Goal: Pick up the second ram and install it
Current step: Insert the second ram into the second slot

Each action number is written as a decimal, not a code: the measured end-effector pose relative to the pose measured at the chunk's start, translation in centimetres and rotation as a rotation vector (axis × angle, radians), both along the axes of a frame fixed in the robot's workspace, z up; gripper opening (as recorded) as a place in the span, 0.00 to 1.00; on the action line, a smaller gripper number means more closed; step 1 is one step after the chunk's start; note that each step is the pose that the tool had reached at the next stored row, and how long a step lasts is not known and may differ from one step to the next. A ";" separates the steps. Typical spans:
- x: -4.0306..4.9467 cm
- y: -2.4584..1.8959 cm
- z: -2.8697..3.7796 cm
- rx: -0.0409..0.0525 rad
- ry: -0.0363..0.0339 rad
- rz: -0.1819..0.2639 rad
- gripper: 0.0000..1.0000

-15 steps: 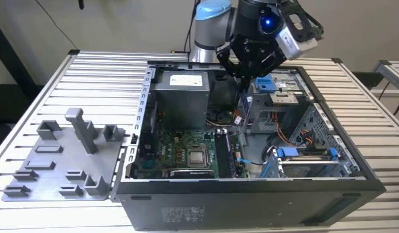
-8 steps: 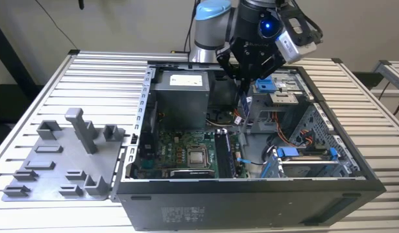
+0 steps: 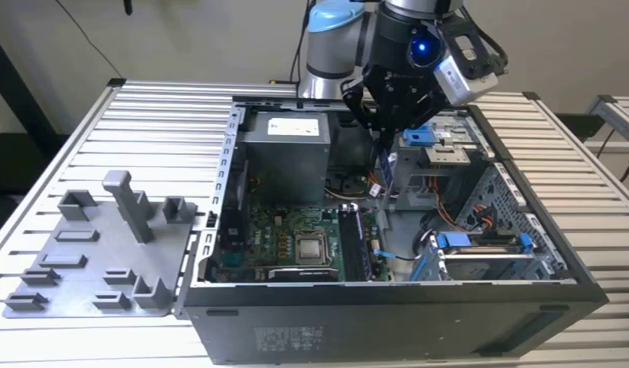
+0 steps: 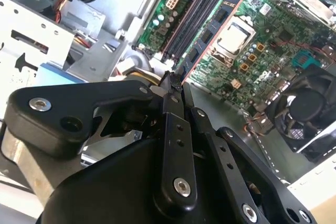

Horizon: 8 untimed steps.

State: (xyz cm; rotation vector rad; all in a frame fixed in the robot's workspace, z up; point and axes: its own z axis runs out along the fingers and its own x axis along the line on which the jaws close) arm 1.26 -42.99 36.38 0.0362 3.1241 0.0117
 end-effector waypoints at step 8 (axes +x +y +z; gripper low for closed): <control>0.12 0.00 -0.55 -0.0006 0.0013 0.000 0.14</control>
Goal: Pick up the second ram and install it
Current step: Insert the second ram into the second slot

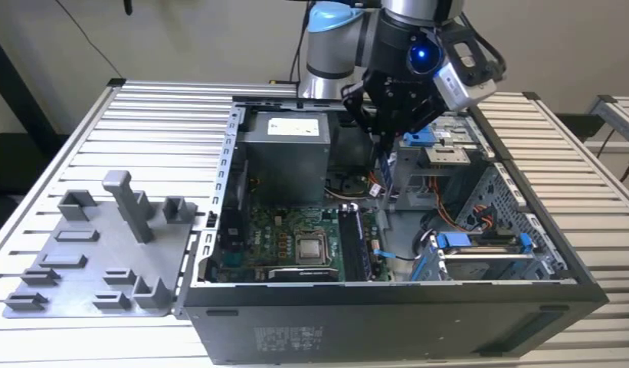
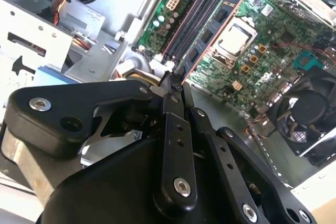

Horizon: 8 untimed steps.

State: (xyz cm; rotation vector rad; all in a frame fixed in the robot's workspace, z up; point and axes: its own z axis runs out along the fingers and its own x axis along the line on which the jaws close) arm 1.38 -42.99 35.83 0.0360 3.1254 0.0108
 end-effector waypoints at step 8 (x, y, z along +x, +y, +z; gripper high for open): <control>0.05 0.00 -0.52 -0.0013 0.0007 0.000 0.14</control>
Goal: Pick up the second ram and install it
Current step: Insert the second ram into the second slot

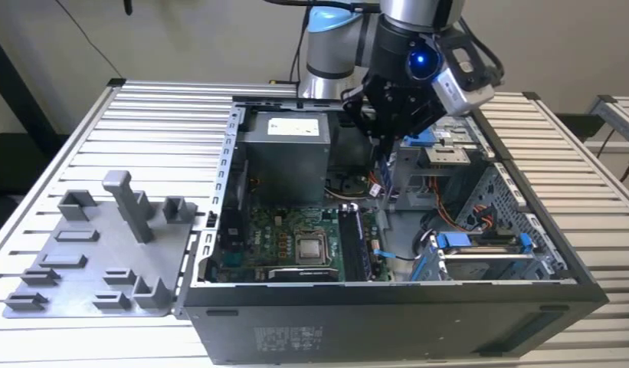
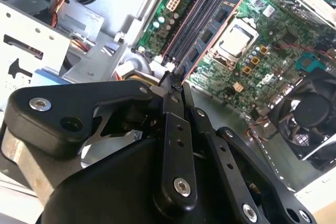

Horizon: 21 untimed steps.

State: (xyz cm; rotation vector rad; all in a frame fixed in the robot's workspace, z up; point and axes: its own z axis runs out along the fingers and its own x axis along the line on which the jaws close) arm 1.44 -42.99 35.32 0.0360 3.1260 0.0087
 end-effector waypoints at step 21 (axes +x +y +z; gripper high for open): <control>0.02 0.00 -0.73 -0.0039 0.0005 0.000 0.14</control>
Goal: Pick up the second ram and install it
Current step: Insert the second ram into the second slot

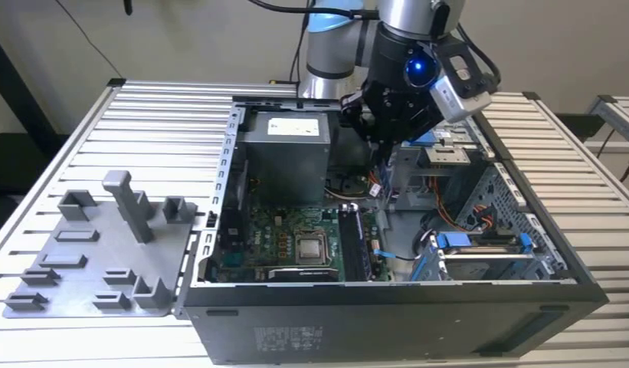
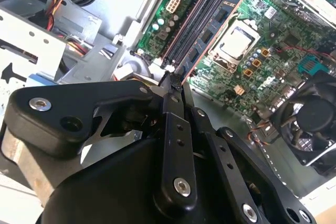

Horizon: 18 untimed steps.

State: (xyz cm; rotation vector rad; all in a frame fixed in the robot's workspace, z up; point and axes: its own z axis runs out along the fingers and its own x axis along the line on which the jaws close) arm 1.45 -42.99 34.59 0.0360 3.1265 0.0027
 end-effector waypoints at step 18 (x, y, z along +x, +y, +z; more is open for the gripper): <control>0.00 0.00 -0.62 -0.0108 0.0001 0.000 0.14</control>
